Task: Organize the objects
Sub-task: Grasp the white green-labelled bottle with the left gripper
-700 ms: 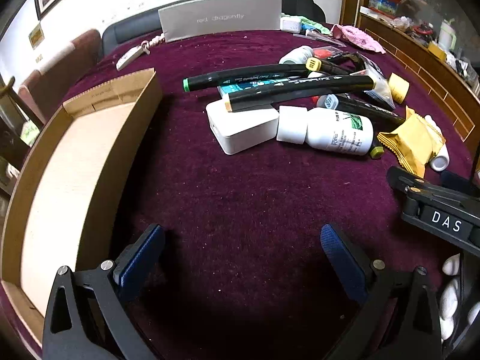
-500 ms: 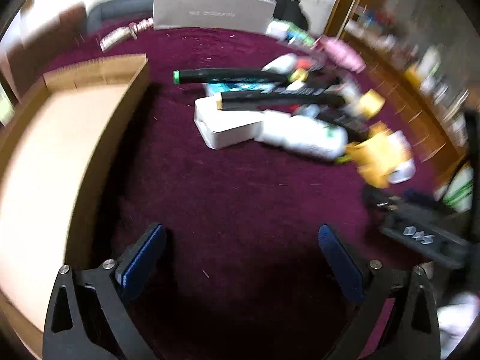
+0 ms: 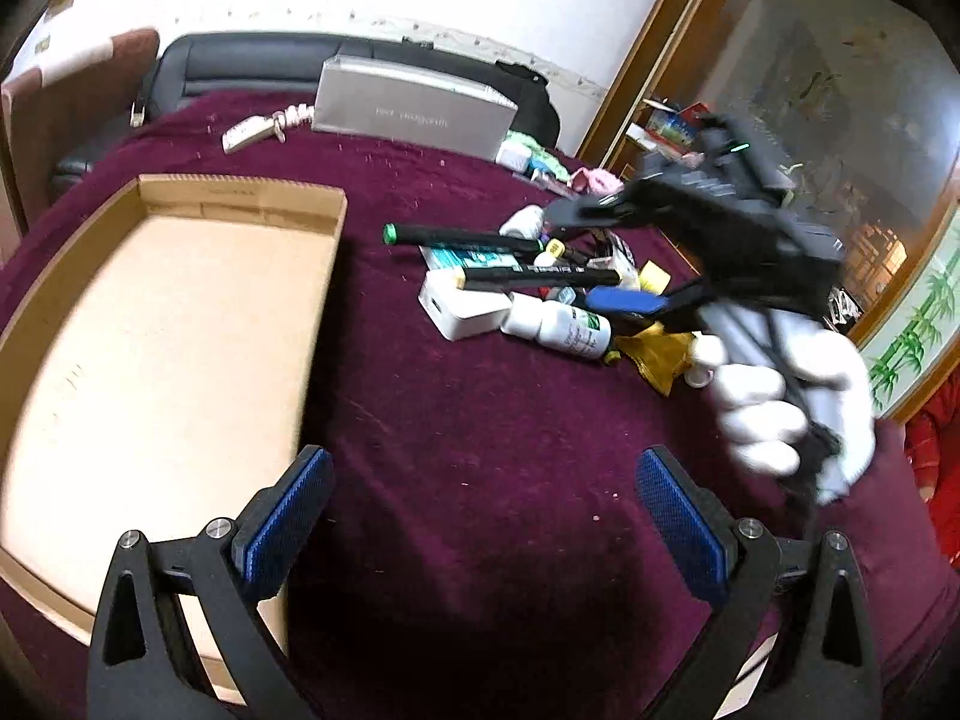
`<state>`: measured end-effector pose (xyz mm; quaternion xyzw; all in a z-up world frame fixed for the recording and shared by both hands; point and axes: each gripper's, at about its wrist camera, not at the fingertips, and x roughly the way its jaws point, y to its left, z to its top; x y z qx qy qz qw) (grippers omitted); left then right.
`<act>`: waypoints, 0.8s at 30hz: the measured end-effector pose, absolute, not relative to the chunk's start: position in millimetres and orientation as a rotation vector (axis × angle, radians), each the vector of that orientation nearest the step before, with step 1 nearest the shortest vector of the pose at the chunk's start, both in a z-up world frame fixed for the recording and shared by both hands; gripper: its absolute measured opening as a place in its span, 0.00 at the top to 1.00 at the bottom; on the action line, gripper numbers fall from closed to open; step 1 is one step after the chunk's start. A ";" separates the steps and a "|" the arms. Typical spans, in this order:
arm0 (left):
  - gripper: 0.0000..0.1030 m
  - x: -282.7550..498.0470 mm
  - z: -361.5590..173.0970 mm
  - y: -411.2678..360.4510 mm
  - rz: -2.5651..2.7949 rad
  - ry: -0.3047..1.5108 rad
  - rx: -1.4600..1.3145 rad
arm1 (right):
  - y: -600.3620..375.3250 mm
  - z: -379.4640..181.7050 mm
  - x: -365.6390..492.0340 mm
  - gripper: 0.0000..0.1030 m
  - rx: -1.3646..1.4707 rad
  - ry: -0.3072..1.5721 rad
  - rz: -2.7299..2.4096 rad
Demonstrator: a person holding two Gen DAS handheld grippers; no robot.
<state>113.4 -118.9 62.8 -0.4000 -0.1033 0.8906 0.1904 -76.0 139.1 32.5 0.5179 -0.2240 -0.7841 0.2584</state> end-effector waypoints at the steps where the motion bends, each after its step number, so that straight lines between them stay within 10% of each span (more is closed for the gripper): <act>1: 0.04 114.1 63.3 -120.9 2.503 -0.284 -1.113 | 138.7 26.1 -78.5 0.03 1.414 -0.628 -2.112; 24: 0.10 65.0 38.6 -35.8 2.483 -0.160 -1.389 | 253.0 59.2 29.3 0.04 1.233 -0.626 -2.411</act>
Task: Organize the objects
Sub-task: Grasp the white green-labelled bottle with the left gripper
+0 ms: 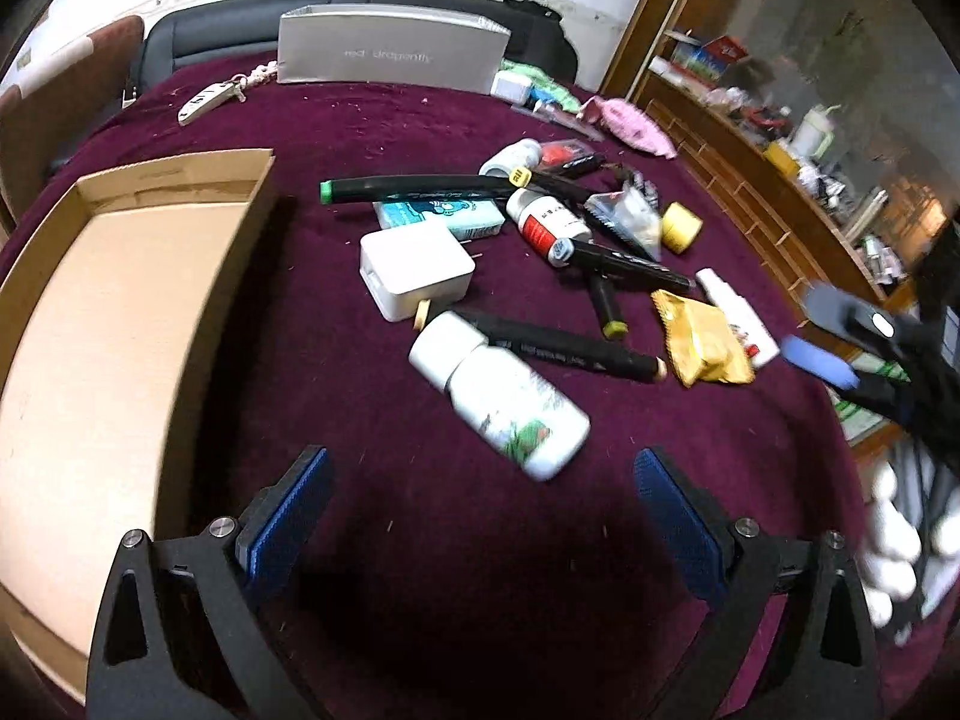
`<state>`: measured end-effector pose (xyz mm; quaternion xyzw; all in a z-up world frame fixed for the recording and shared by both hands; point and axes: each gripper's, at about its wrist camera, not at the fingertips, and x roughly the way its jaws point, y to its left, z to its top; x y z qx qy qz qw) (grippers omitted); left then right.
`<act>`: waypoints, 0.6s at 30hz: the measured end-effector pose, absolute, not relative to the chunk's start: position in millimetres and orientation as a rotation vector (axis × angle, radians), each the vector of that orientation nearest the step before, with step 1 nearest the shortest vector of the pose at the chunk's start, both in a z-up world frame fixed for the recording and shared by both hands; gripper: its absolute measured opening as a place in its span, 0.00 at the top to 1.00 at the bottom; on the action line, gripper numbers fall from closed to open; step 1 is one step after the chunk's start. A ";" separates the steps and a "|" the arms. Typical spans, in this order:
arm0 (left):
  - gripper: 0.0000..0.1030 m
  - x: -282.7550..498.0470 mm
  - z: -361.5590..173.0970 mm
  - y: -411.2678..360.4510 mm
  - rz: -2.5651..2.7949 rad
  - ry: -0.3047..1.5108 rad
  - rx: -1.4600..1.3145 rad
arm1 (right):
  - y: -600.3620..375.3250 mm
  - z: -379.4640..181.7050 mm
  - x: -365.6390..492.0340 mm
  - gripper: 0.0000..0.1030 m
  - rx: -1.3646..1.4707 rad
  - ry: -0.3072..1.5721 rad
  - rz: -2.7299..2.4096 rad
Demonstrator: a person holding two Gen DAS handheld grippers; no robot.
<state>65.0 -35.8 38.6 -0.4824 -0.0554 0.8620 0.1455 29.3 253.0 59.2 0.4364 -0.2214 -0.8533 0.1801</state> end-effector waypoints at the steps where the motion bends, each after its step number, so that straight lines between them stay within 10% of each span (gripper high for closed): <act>1: 0.13 57.7 34.5 -30.3 2.481 -0.149 -1.421 | 259.8 55.7 28.0 0.04 1.234 -0.642 -2.418; 6: 0.27 28.7 16.3 -13.4 2.505 -0.106 -1.526 | 277.9 50.9 30.3 0.04 1.212 -0.693 -2.440; 10: 0.72 29.8 17.4 -1.5 2.543 0.047 -1.451 | 271.2 53.1 34.4 0.04 1.204 -0.640 -2.449; 18: 0.72 56.2 27.0 -43.6 2.485 -0.074 -1.424 | 242.6 42.3 28.0 0.04 1.261 -0.538 -2.399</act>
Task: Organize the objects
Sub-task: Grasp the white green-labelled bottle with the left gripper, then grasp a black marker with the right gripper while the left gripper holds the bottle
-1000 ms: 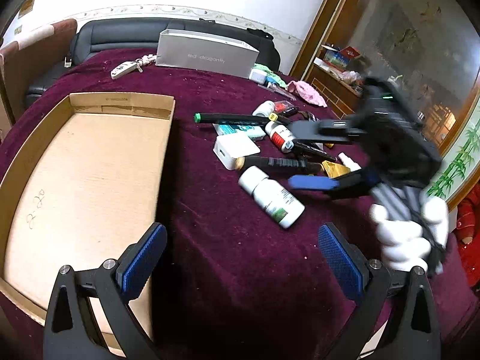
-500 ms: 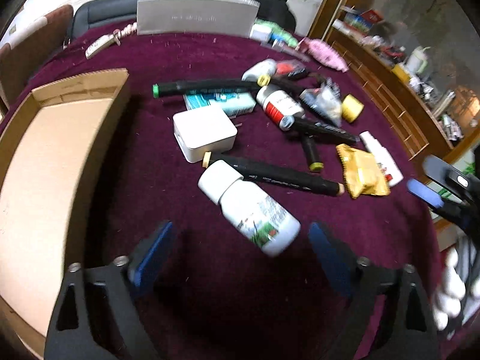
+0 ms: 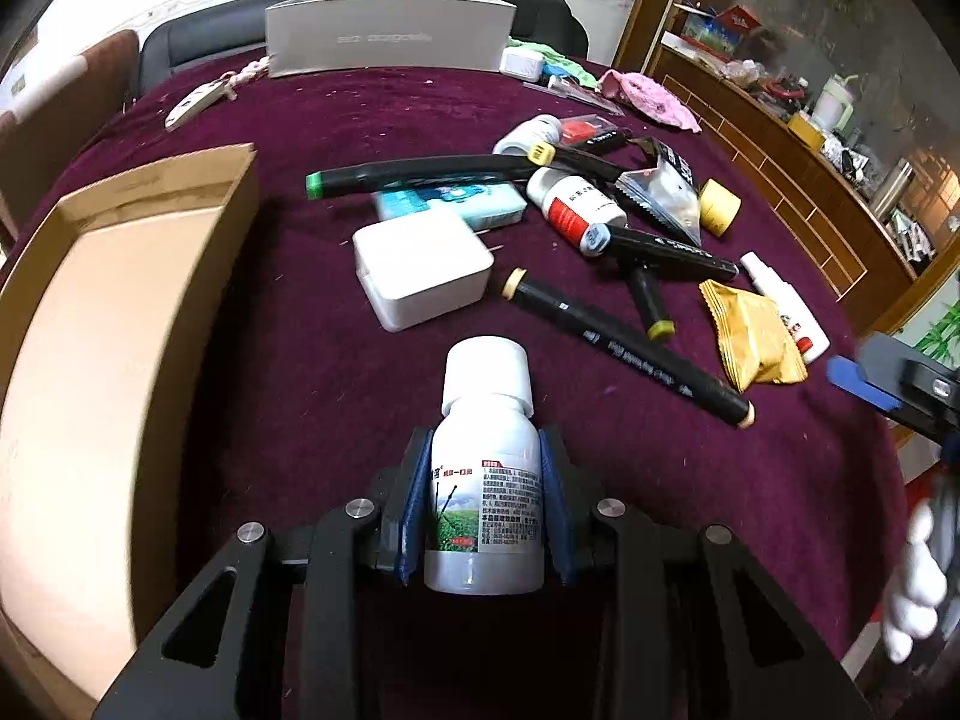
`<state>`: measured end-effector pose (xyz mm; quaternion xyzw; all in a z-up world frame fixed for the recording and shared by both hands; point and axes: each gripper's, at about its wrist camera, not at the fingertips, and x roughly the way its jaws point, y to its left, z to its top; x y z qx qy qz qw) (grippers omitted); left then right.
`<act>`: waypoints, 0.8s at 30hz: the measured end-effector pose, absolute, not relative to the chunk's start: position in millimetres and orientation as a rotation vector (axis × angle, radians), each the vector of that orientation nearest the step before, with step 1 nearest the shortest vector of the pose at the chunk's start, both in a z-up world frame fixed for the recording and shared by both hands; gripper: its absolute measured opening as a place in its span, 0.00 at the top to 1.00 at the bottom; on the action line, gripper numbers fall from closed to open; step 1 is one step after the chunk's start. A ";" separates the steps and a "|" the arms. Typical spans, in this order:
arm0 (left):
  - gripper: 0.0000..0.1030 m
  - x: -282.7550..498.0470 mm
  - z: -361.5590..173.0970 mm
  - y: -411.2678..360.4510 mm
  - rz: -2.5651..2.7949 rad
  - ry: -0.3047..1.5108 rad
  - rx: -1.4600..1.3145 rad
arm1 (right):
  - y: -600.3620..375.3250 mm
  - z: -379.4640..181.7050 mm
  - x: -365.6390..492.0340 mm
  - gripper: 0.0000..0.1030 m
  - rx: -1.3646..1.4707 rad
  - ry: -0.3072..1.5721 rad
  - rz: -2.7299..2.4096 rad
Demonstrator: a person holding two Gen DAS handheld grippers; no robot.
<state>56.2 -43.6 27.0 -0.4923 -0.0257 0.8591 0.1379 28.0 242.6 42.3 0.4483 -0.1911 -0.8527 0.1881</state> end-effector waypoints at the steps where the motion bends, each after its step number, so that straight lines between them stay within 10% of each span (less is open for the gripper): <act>1: 0.72 58.8 28.2 -46.2 2.489 -0.074 -1.424 | 237.4 41.4 27.2 0.04 1.266 -0.522 -2.395; 12: 0.72 65.5 20.0 -50.9 2.504 -0.086 -1.415 | 151.8 25.6 6.5 0.08 1.340 -0.096 -2.385; 24: 0.53 66.1 18.0 -41.8 2.497 -0.081 -1.331 | 118.6 3.1 -6.5 0.41 1.513 0.255 -2.440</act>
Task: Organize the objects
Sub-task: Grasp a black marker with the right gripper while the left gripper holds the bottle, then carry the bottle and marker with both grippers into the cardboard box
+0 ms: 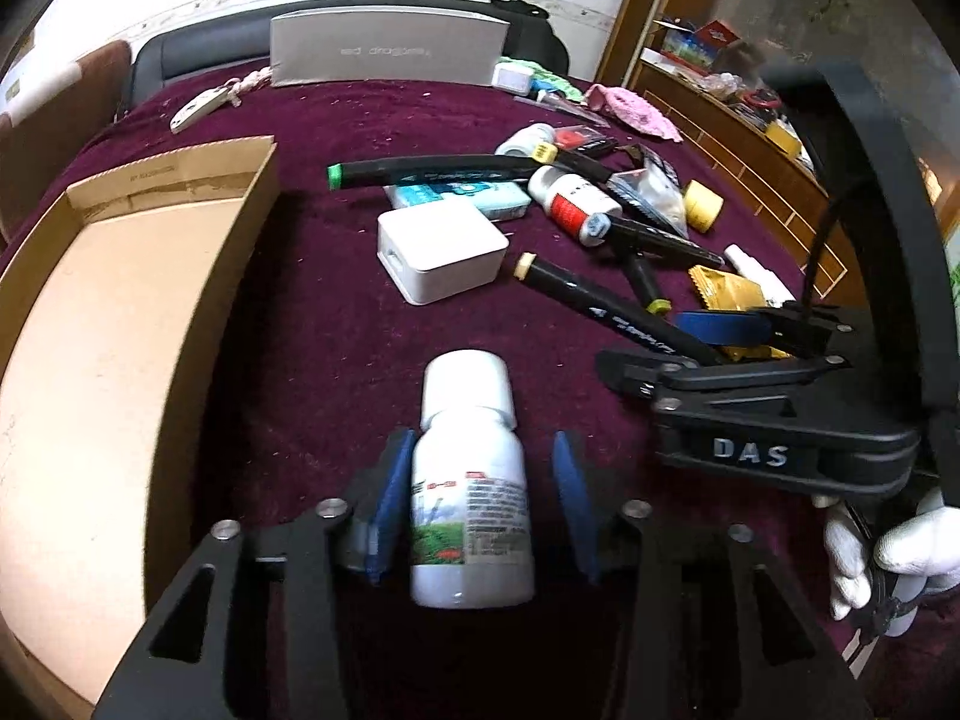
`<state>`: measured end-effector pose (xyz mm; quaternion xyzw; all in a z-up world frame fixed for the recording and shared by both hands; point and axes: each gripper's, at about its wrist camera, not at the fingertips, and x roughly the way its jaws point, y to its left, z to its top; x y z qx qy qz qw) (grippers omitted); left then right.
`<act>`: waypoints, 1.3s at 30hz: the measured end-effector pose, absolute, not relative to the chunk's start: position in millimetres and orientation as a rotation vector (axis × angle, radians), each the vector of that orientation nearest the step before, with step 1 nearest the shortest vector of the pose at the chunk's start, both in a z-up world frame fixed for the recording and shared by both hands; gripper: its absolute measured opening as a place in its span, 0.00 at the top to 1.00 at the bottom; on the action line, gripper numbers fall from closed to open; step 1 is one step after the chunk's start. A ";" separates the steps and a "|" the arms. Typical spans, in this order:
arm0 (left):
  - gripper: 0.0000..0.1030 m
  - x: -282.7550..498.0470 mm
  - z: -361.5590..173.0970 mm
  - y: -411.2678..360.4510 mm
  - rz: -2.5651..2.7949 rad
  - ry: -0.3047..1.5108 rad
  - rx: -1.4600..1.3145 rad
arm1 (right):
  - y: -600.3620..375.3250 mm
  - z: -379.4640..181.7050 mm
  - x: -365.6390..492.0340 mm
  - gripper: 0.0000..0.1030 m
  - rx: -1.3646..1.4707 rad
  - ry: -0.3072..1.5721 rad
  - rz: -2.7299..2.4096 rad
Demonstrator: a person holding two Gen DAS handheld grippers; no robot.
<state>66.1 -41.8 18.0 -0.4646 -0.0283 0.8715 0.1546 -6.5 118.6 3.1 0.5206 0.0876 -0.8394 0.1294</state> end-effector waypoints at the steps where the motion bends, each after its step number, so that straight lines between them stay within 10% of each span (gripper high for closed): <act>1: 0.52 66.5 17.8 -38.2 2.496 -0.057 -1.325 | 115.6 3.8 -6.8 0.47 1.519 0.259 -2.428; 7: 0.51 67.7 17.6 -35.5 2.508 -0.037 -1.319 | 112.5 4.0 -13.5 0.47 1.540 0.219 -2.456; 9: 0.72 68.5 17.6 -39.6 2.535 -0.031 -1.319 | 110.7 6.4 -11.6 0.53 1.531 0.210 -2.463; 13: 0.72 70.1 17.5 -50.6 2.500 -0.144 -1.327 | 110.2 11.3 -4.9 0.87 1.534 0.155 -2.432; 39: 0.72 96.7 101.2 -137.6 2.589 -0.378 -1.054 | 121.2 82.3 26.5 0.88 1.284 -0.496 -2.165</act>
